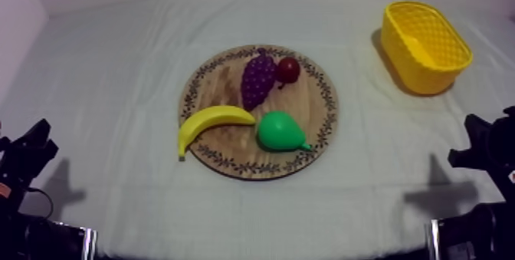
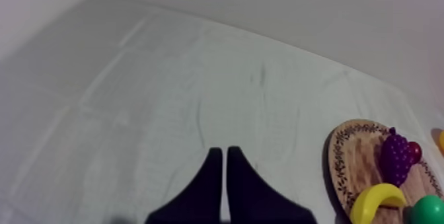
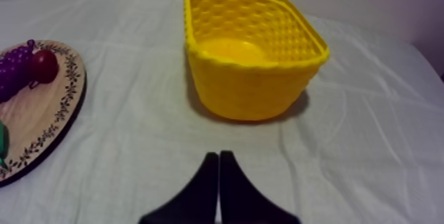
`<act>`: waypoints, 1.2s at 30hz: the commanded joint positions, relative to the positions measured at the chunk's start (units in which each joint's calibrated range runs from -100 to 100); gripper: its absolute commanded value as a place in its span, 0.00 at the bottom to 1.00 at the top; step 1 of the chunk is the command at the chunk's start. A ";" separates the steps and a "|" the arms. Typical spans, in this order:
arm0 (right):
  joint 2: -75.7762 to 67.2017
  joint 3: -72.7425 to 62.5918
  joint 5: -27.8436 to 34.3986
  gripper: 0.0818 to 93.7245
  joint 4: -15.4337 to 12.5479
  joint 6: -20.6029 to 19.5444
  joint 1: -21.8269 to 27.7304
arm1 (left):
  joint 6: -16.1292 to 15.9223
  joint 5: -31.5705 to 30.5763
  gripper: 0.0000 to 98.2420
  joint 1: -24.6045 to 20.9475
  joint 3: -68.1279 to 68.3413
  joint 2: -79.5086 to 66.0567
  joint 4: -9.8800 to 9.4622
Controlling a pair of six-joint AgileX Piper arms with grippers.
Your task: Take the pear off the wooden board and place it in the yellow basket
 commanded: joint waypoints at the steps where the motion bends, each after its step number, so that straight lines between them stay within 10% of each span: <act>1: -0.02 0.01 0.06 0.00 -0.01 -0.01 0.01 | 0.00 0.01 0.00 0.00 -0.05 -0.02 -0.01; 36: 1.02 -1.51 1.67 0.01 1.20 -3.54 -2.71 | 0.00 0.01 0.00 0.00 -0.05 -0.02 -0.01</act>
